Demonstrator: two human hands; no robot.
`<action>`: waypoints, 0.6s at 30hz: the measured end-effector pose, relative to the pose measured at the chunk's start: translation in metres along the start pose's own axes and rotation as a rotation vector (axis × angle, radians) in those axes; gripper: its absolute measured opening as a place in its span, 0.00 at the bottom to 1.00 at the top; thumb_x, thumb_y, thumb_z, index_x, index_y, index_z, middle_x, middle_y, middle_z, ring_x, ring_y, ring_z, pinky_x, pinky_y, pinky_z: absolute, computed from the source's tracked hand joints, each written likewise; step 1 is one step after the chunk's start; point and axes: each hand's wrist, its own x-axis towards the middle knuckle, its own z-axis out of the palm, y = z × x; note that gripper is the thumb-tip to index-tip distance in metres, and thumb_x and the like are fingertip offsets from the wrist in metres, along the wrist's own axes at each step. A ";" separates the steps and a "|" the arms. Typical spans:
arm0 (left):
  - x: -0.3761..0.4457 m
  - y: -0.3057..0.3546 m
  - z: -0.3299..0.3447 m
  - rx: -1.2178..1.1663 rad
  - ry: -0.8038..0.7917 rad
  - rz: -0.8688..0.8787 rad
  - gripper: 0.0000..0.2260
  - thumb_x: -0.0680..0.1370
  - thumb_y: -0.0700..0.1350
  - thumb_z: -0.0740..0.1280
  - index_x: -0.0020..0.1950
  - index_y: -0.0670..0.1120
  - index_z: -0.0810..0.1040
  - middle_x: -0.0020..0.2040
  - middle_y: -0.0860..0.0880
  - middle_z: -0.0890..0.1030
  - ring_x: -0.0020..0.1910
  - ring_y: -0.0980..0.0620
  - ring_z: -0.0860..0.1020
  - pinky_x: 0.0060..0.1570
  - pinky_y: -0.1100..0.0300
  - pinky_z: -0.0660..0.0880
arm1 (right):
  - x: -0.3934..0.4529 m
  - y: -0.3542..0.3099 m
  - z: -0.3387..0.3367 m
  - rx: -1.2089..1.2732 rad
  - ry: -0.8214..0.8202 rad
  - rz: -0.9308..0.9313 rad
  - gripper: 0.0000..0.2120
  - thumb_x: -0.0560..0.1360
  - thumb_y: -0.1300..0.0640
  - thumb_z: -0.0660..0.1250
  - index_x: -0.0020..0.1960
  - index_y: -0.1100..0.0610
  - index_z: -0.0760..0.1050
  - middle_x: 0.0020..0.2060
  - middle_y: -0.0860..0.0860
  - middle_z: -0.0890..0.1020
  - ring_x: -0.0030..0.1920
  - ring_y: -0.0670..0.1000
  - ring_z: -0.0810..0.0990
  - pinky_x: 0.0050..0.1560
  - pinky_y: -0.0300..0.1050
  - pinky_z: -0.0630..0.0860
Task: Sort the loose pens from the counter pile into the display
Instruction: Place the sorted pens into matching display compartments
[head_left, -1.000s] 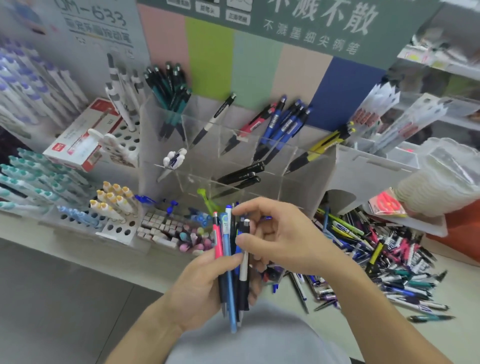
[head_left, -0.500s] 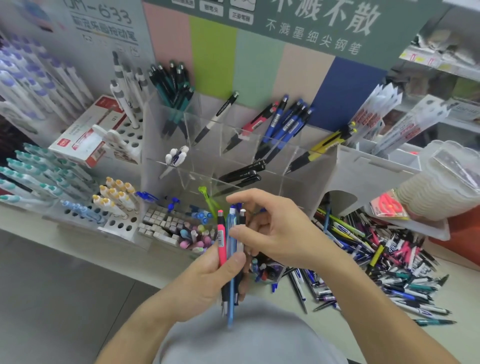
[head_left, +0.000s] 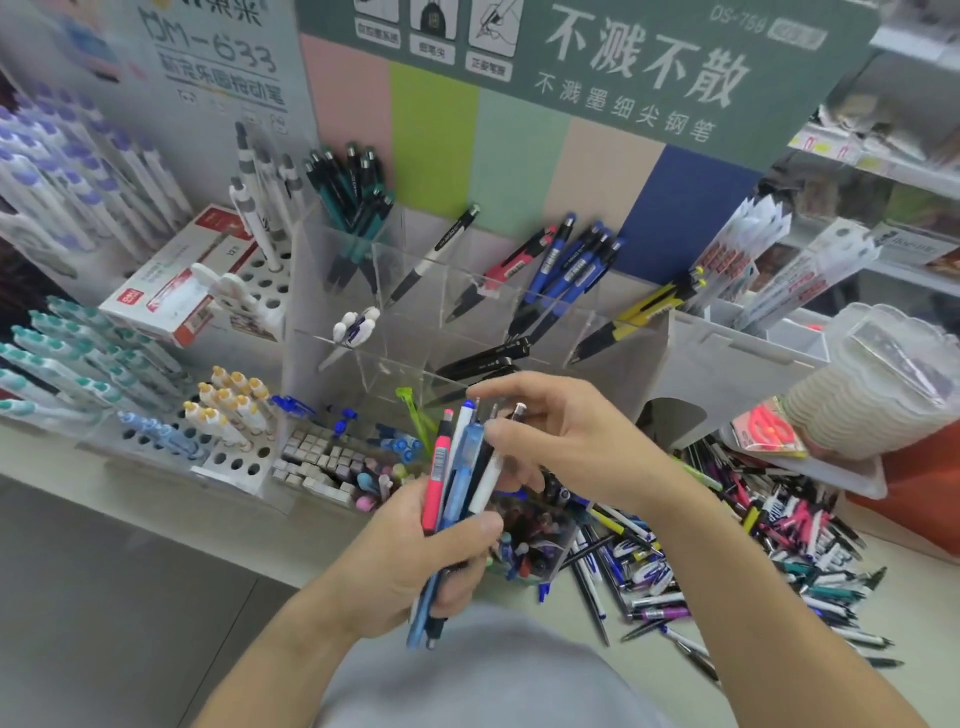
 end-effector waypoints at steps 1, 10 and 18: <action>-0.001 0.000 0.000 -0.005 -0.026 -0.004 0.16 0.76 0.46 0.72 0.47 0.38 0.68 0.24 0.44 0.66 0.20 0.51 0.61 0.23 0.62 0.65 | -0.001 -0.001 0.000 0.068 -0.043 -0.016 0.11 0.82 0.60 0.67 0.63 0.57 0.78 0.38 0.55 0.83 0.33 0.53 0.78 0.35 0.46 0.75; -0.008 0.002 0.000 0.198 -0.104 -0.046 0.13 0.77 0.46 0.70 0.44 0.36 0.73 0.27 0.42 0.72 0.22 0.47 0.69 0.28 0.56 0.71 | 0.003 0.003 -0.015 0.176 -0.075 0.044 0.09 0.71 0.54 0.75 0.47 0.60 0.85 0.40 0.56 0.86 0.38 0.55 0.80 0.38 0.43 0.79; -0.015 0.009 -0.013 0.264 -0.129 -0.080 0.15 0.78 0.46 0.70 0.65 0.50 0.77 0.29 0.40 0.70 0.24 0.47 0.67 0.30 0.56 0.71 | 0.003 -0.007 -0.036 0.022 0.045 -0.022 0.08 0.71 0.53 0.73 0.46 0.57 0.84 0.37 0.52 0.86 0.36 0.51 0.85 0.39 0.41 0.80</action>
